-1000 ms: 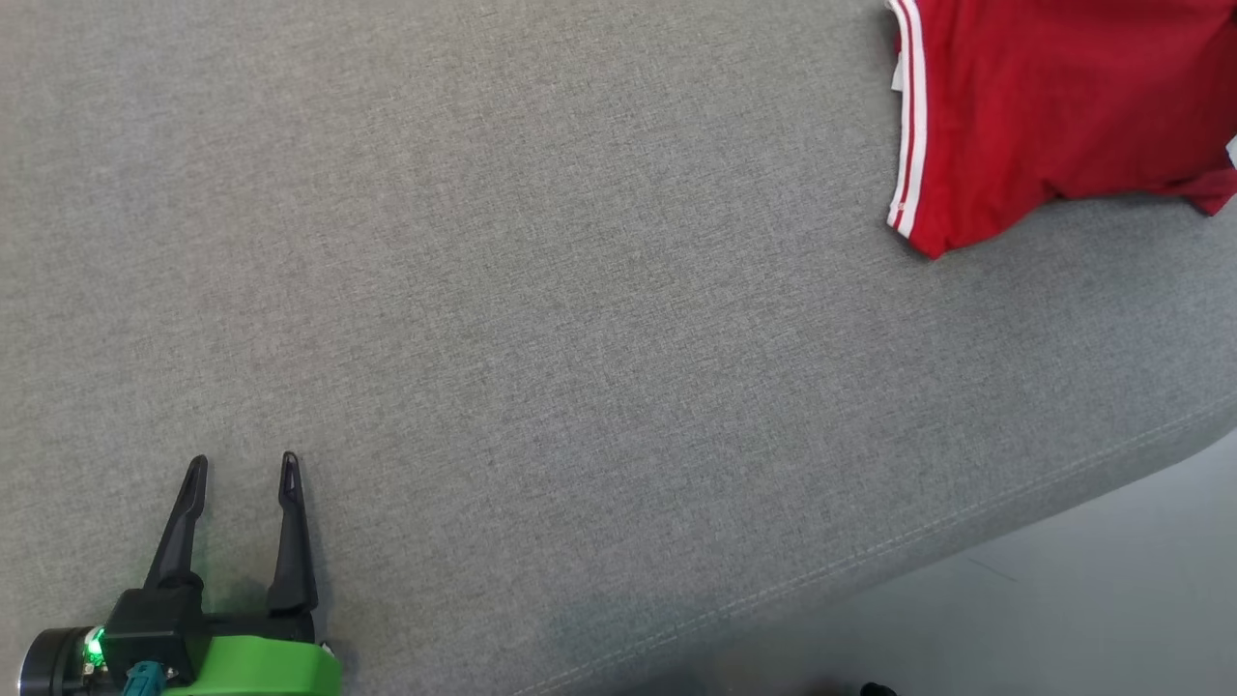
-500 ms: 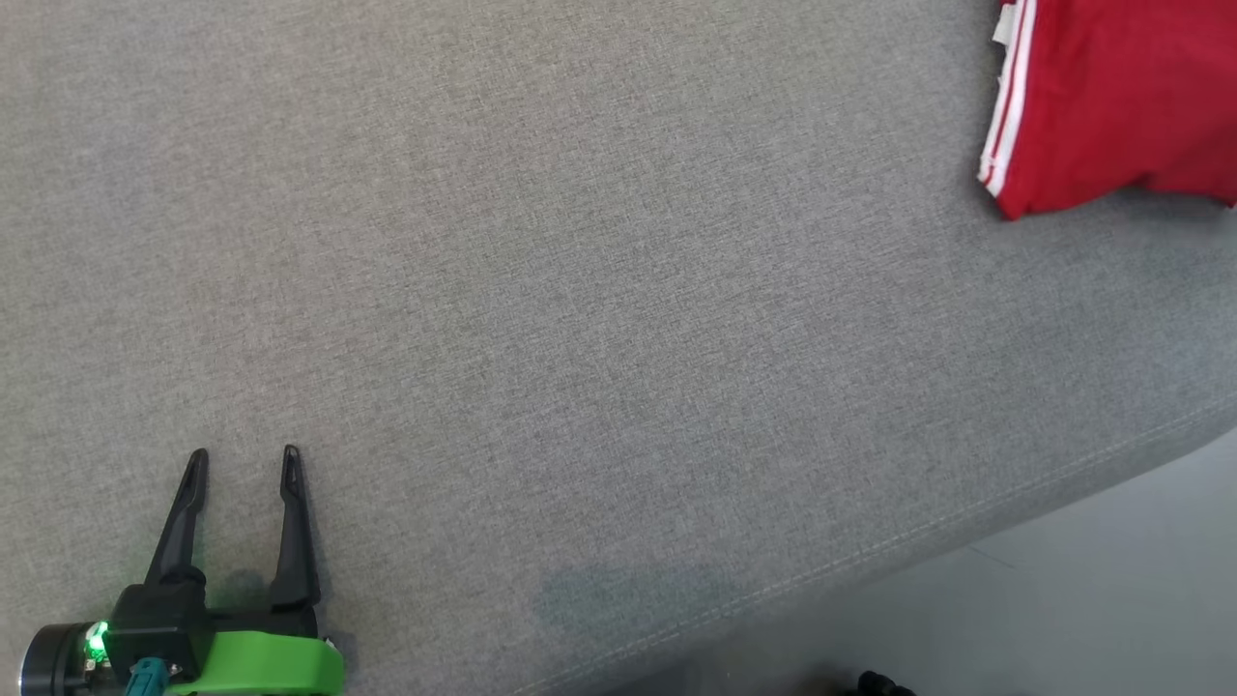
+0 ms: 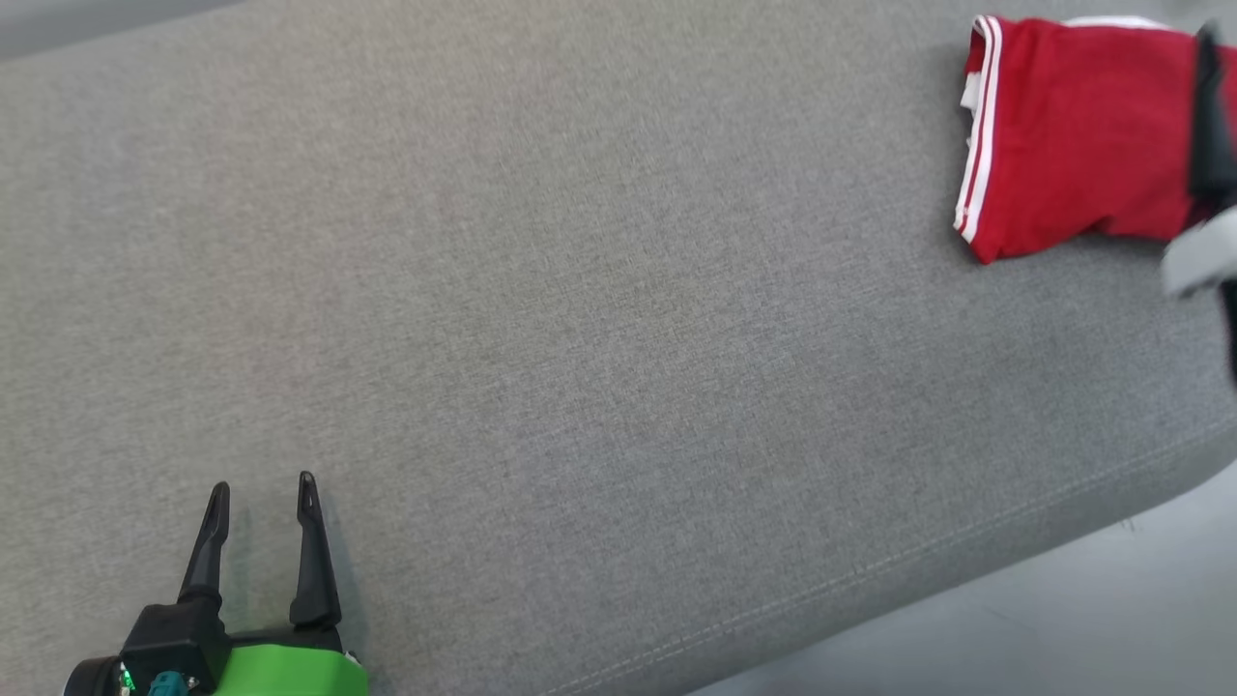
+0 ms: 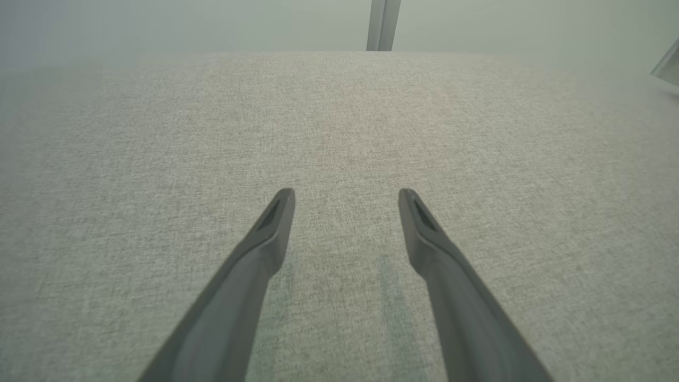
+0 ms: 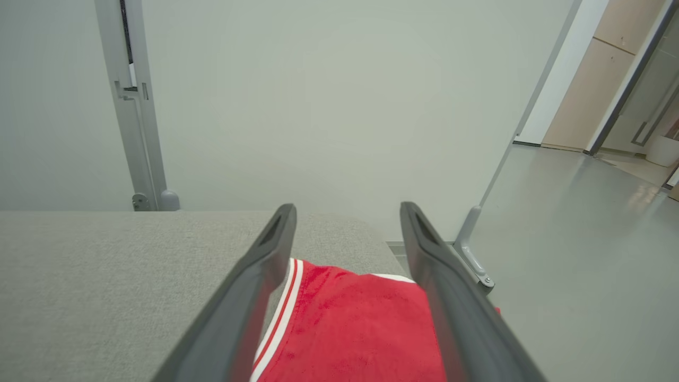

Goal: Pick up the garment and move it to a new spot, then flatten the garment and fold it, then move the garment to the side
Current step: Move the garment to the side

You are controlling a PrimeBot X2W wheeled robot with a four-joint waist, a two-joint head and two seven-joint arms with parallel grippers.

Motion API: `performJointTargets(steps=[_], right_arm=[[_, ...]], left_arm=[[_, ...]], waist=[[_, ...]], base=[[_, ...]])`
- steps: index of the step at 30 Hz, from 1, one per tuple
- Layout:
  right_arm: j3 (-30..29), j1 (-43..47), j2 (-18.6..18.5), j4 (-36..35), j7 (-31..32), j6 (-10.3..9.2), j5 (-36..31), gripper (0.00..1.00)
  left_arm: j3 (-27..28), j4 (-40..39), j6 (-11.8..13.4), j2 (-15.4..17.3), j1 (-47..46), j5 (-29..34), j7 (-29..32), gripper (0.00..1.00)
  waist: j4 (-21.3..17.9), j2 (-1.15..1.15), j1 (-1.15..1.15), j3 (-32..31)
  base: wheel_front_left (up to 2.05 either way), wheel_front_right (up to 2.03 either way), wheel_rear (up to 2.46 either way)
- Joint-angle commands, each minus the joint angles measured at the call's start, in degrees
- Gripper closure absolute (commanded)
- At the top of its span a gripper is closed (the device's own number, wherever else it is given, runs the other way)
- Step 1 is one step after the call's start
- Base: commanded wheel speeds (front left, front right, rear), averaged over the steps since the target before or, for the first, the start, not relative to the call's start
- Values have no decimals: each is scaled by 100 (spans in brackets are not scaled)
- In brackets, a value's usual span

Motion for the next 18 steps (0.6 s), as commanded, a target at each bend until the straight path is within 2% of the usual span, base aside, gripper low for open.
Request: performJointTargets(steps=[1, 6, 10, 11, 15, 18], right_arm=[[-40, 302, 87, -126, -11, -12, -73, 0], [-238, 1571, 617, -1231, -13, -11, -704, 0], [-471, 2405, 1068, -1730, -15, -11, -1131, 0], [-639, 2747, 1252, -1897, -14, -12, -1458, 0], [-709, 3280, 1661, -2086, -14, -12, -1857, 0], [-549, 3567, 1804, -2054, -15, -11, -1911, 0]], left_arm=[[21, 20, 33, -10, 47, -10, -42, 0], [73, 70, 85, -100, 39, -133, -39, 0], [94, 238, 102, -128, 75, -131, -40, 0], [123, 336, 123, -138, 93, -110, -40, 0], [205, 573, 145, -155, 173, -107, -41, 0], [229, 709, 73, -161, 171, -122, -42, 0]], waist=[[180, 53, 0, -402], [577, 53, 0, -830], [923, 53, 0, -1127], [1079, 53, 0, -1276], [1325, 53, 0, -1532], [1470, 53, 0, -1614]], base=[[0, 0, 0], [0, 0, 0], [0, 0, 0], [0, 0, 0], [0, 0, 0], [0, 0, 0]])
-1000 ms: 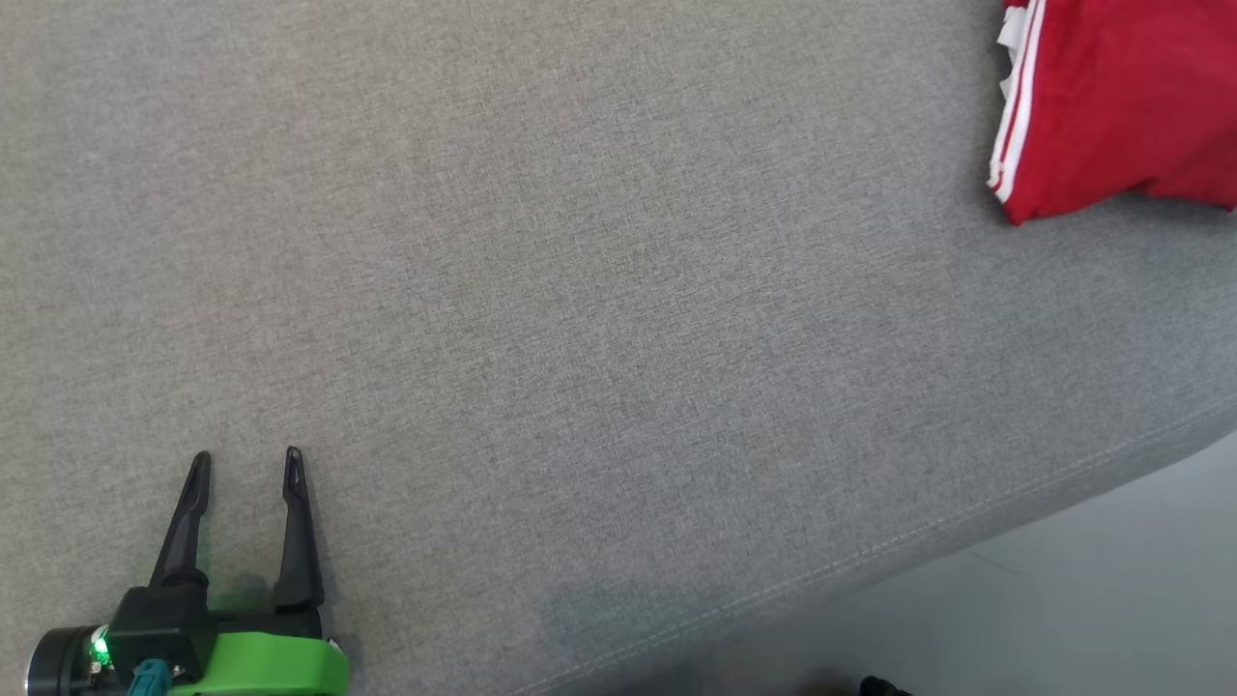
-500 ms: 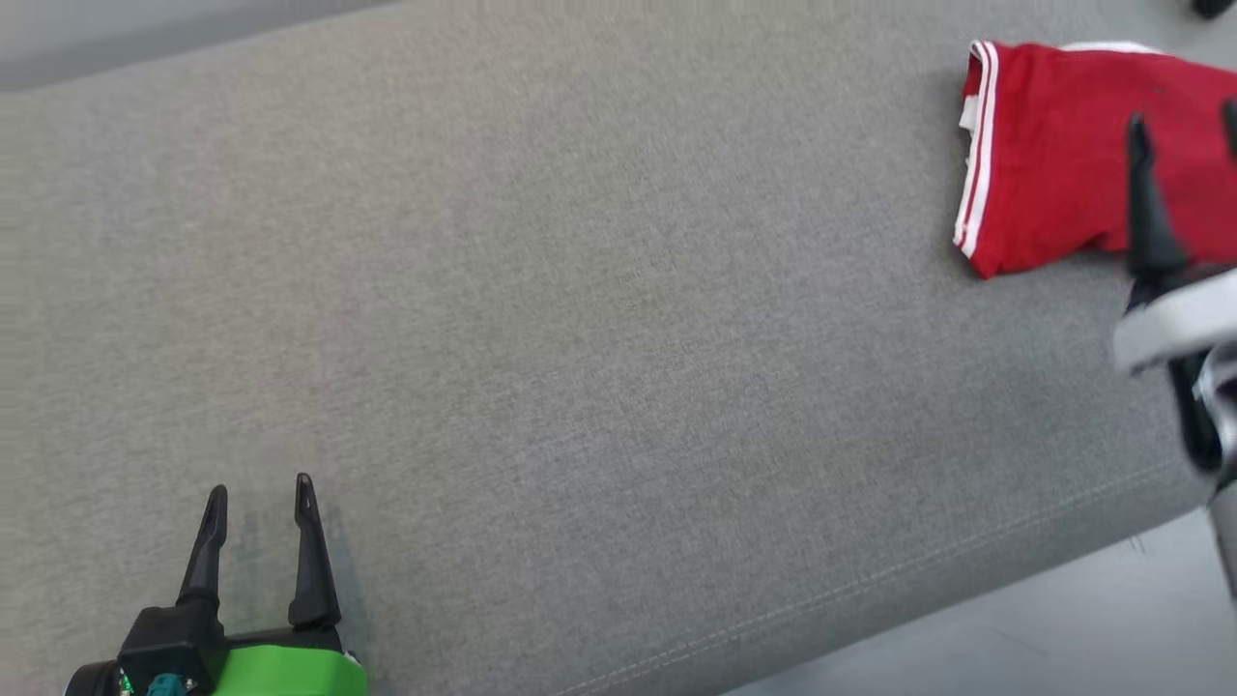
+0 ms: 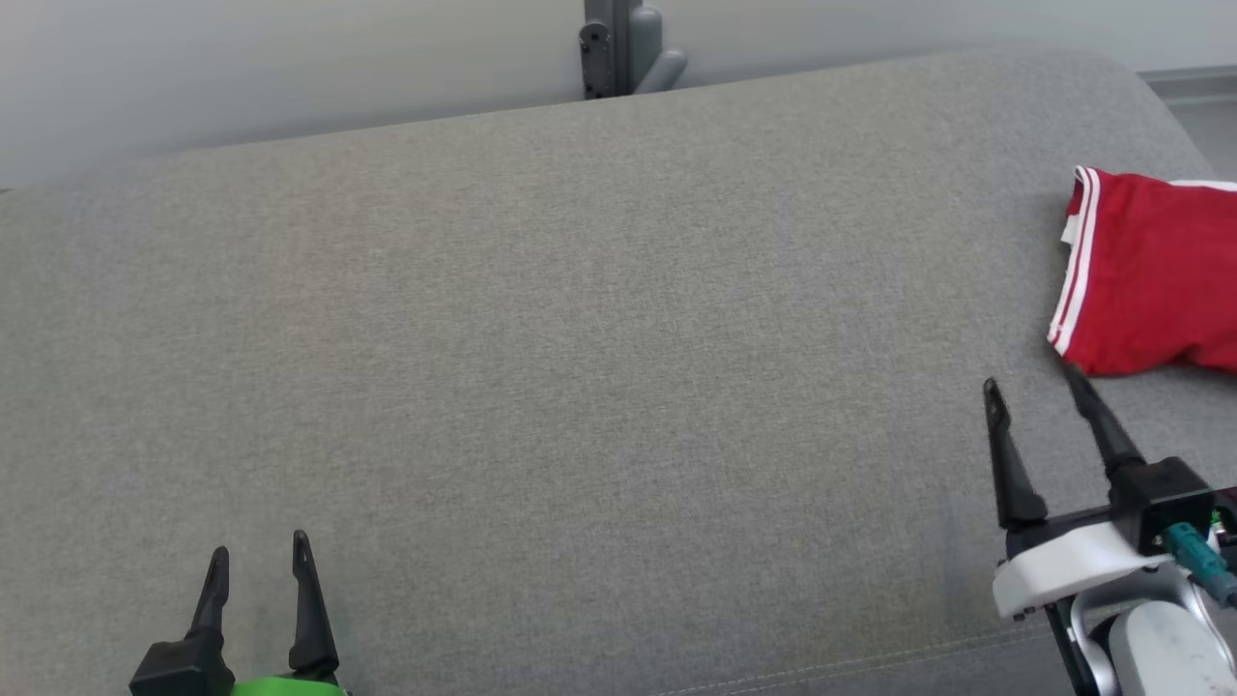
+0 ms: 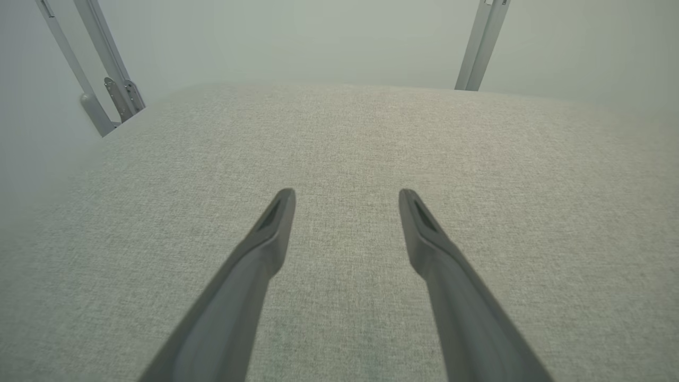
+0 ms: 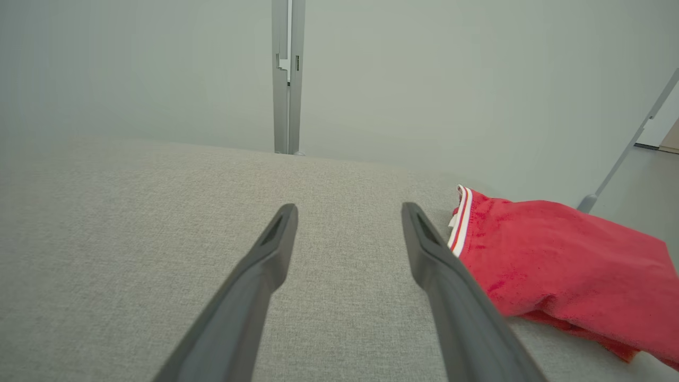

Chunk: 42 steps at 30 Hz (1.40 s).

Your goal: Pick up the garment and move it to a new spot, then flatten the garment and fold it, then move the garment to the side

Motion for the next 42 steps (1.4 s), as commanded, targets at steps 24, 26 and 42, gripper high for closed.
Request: performJointTargets(steps=[24, 26, 42], right_arm=[[-106, 187, 432, 522, -15, -11, -532, 0], [-99, 185, 422, 543, -15, -11, -515, 0], [-55, 209, 399, 637, -15, -11, -413, 0]], left_arm=[[-129, 9, 33, -17, 41, -185, -24, 0], [-139, 6, 42, -16, 63, -197, -24, 0], [-108, -22, 27, -17, 106, -180, -24, 0]], waist=[[723, 53, 0, -336], [738, 53, 0, -341], [698, 53, 0, -412]], base=[[0, 0, 0], [0, 0, 0], [0, 0, 0]])
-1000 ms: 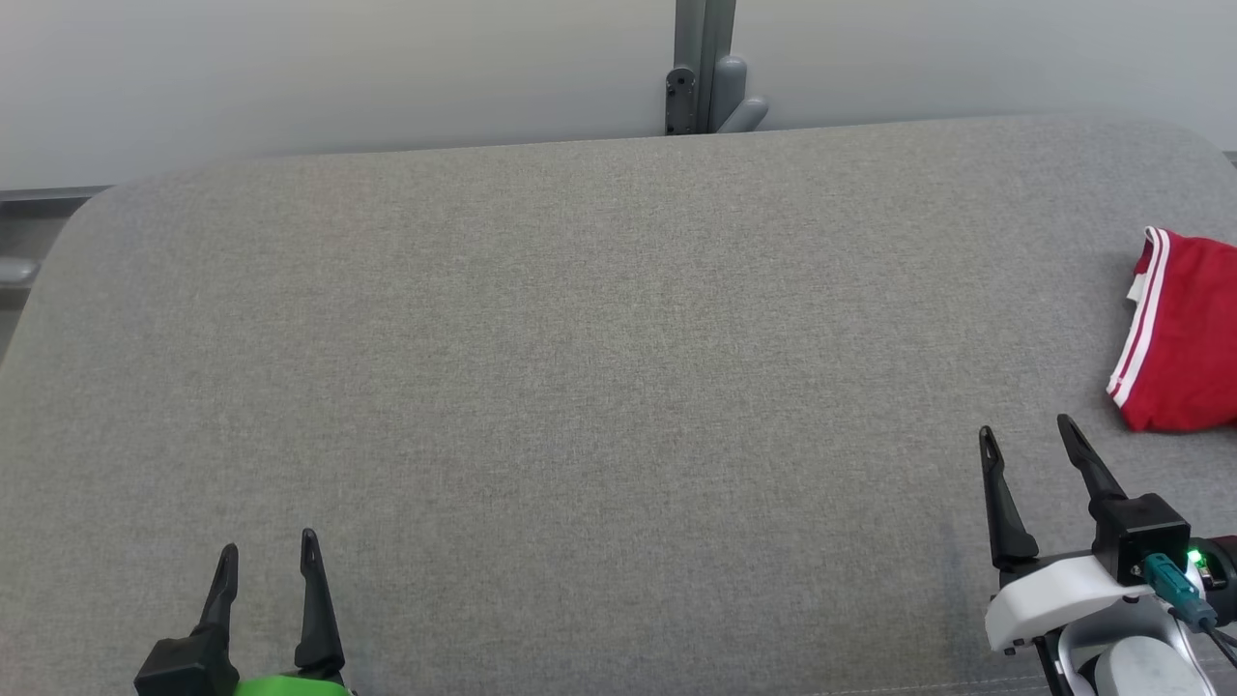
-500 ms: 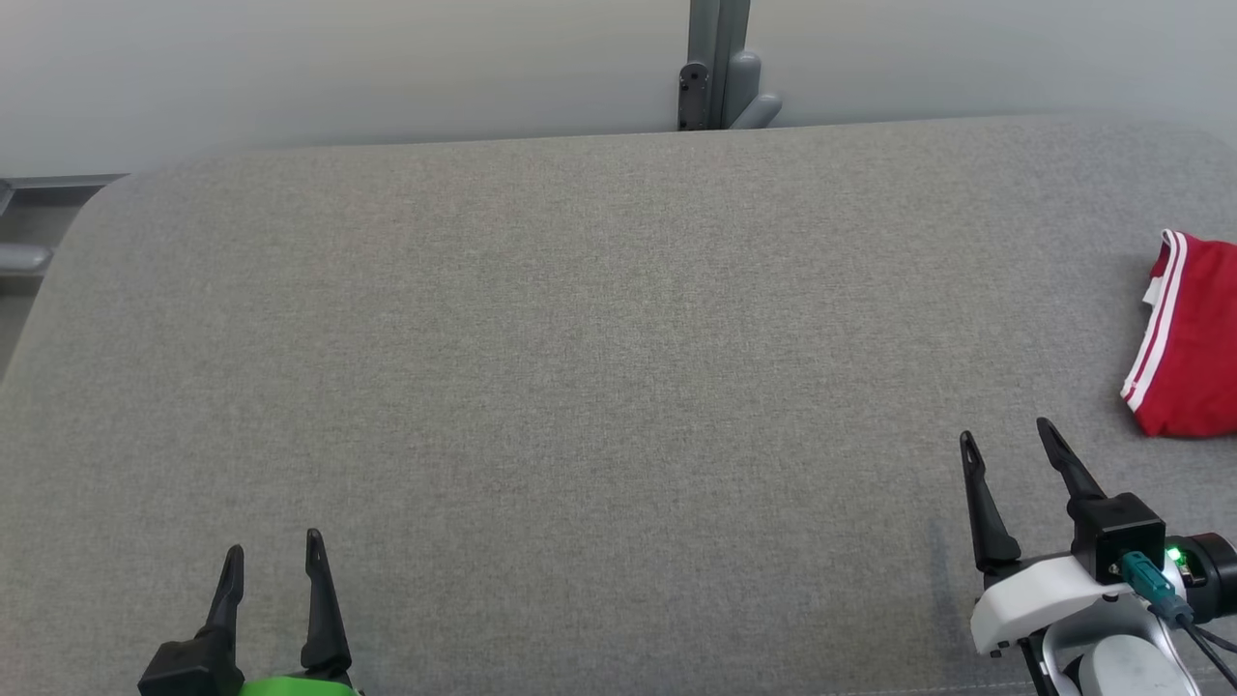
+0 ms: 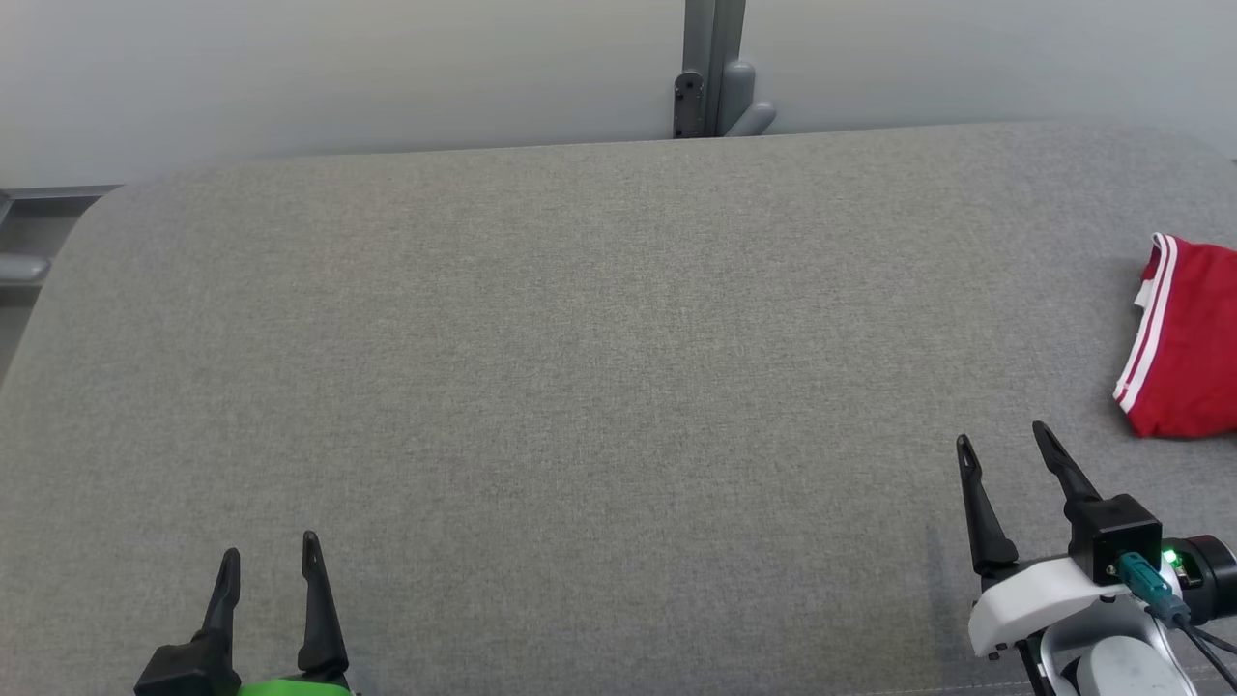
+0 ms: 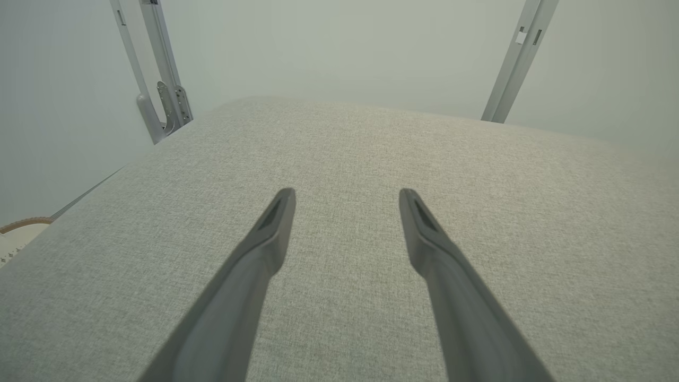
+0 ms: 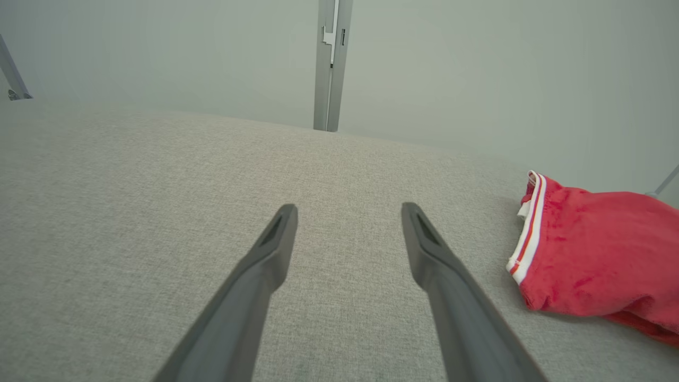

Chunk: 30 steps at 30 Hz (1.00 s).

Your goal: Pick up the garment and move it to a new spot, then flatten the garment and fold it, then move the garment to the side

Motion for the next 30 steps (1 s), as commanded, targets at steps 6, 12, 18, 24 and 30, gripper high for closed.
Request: performJointTargets(steps=[6, 12, 18, 24, 30], right_arm=[[-18, 1, -13, -16, -15, -11, 35, 0], [14, 19, -28, -96, -15, -12, 7, 0], [16, 97, 24, 54, 16, 1, 0, 100], [-14, 169, 106, 277, 110, 1, 276, 100], [-45, 139, 121, 233, 284, 0, 1052, 100]], left_arm=[[49, 6, -35, 4, 24, 34, -19, 0], [49, -1, -28, 6, 48, 25, -19, 0], [20, 189, -34, -39, 46, -21, 34, 100], [33, 404, -59, -61, 10, -300, 110, 100], [81, 392, -128, -55, -89, -945, 283, 100]], waist=[[-536, 53, 0, -21], [-532, 53, 0, -34], [-502, 0, 0, -37], [-502, 1, 0, -43], [-496, 4, 0, -56]], base=[[0, 0, 0], [0, 0, 0], [0, 0, 0], [0, 0, 0], [0, 0, 0]])
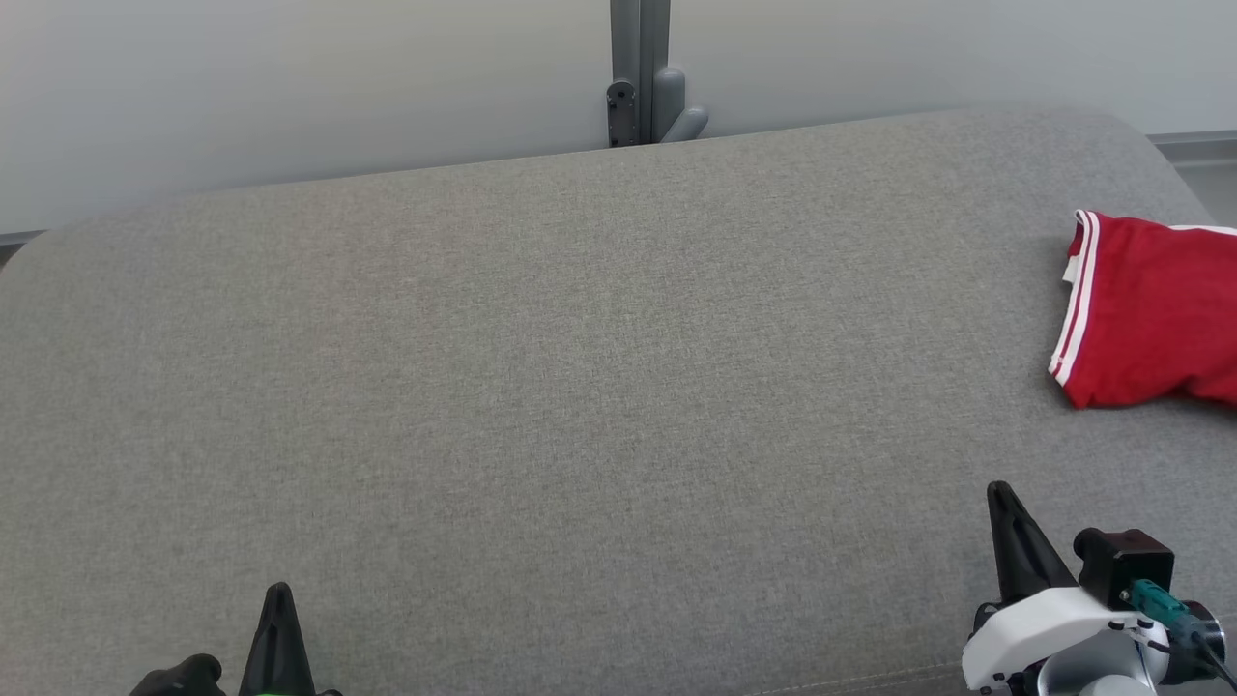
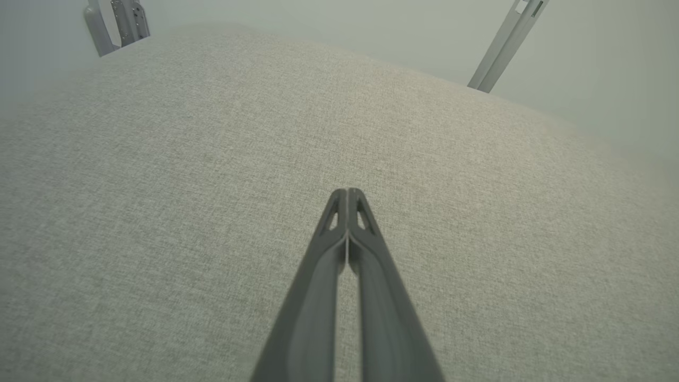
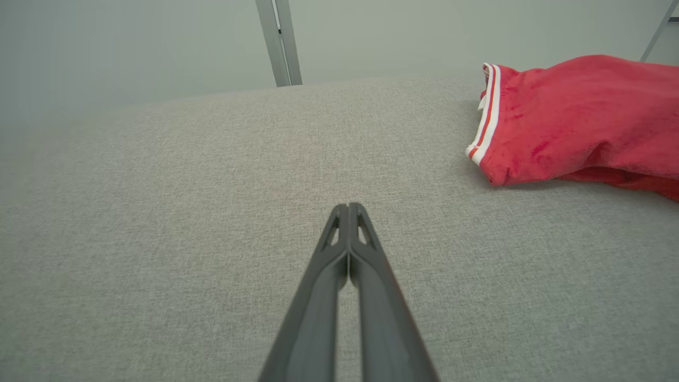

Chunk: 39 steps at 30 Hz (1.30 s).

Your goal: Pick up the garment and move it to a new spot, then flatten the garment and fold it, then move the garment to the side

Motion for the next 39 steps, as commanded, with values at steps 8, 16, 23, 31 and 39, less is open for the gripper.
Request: performJointTargets(steps=[8, 16, 23, 31, 39], right_arm=[[-52, -132, -7, -169, 210, -2, 1078, 100], [-87, -173, 11, -222, 420, -2, 2043, 100], [-114, -201, 24, -257, 573, -3, 2729, 100], [-141, -232, 37, -287, 715, -3, 3362, 100], [-170, -257, 50, -320, 868, -4, 4034, 100]], left_arm=[[86, -112, -111, 23, -244, -889, 216, 100], [146, -129, -197, 31, -367, -1694, 431, 100], [188, -138, -260, 37, -455, -2263, 585, 100], [227, -147, -319, 43, -535, -2799, 729, 100], [270, -155, -382, 49, -622, -3354, 880, 100]], waist=[[8, 7, 0, -17], [17, 11, 0, -36], [24, 14, 0, -51], [31, 16, 0, -65], [39, 20, 0, -82]], base=[[0, 0, 0], [0, 0, 0], [0, 0, 0], [0, 0, 0], [0, 0, 0]])
